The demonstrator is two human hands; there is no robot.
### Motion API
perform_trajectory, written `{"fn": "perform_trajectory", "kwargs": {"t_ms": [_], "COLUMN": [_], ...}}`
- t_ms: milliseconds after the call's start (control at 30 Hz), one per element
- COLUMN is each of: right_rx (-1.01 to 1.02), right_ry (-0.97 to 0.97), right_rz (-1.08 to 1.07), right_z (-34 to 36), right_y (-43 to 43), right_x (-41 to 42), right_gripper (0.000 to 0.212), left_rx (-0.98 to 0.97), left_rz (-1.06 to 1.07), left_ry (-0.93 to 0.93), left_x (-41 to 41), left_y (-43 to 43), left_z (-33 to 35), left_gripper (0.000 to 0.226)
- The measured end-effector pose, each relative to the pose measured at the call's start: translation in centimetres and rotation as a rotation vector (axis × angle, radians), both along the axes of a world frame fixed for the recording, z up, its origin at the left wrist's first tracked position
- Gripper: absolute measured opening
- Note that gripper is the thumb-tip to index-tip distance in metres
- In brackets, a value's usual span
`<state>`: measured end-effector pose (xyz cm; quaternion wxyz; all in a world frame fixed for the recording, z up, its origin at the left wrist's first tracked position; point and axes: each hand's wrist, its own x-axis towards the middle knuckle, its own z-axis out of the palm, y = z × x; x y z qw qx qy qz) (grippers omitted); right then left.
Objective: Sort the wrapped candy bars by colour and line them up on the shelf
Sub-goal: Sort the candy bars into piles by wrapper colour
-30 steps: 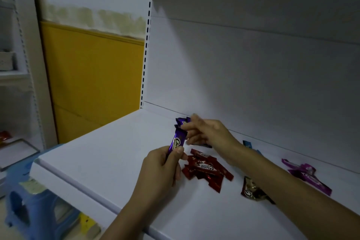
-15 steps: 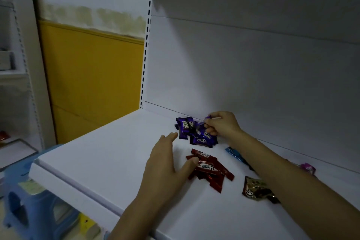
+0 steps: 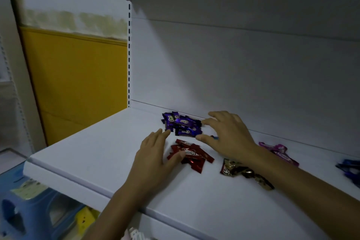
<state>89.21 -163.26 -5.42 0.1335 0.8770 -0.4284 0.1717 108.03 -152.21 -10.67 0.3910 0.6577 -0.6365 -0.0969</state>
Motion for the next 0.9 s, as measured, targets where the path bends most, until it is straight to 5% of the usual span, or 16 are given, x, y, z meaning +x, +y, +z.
{"fn": "perform_trajectory", "kwargs": {"t_ms": [133, 367, 767, 900], "right_rx": [0.023, 0.039, 0.102, 0.089], "right_ry": [-0.010, -0.031, -0.304, -0.066], "right_rz": [-0.015, -0.180, -0.775, -0.973], "right_z": [0.3, -0.3, -3.4, -4.0], "right_y": [3.1, 6.8, 14.3, 15.8], "right_x": [-5.8, -15.0, -36.6, -40.8], "right_gripper": [0.066, 0.065, 0.055, 0.041], "left_rx": [-0.205, -0.273, -0.155, -0.160], "left_rz": [-0.023, -0.286, -0.836, -0.822], "left_ry": [-0.197, -0.445, -0.464, -0.527], "left_x": [-1.7, -11.0, -35.9, -40.6], "left_y": [0.6, -1.3, -4.7, -7.0], "left_z": [1.1, 1.8, 0.3, -0.3], "left_gripper": [0.068, 0.059, 0.073, 0.071]}}
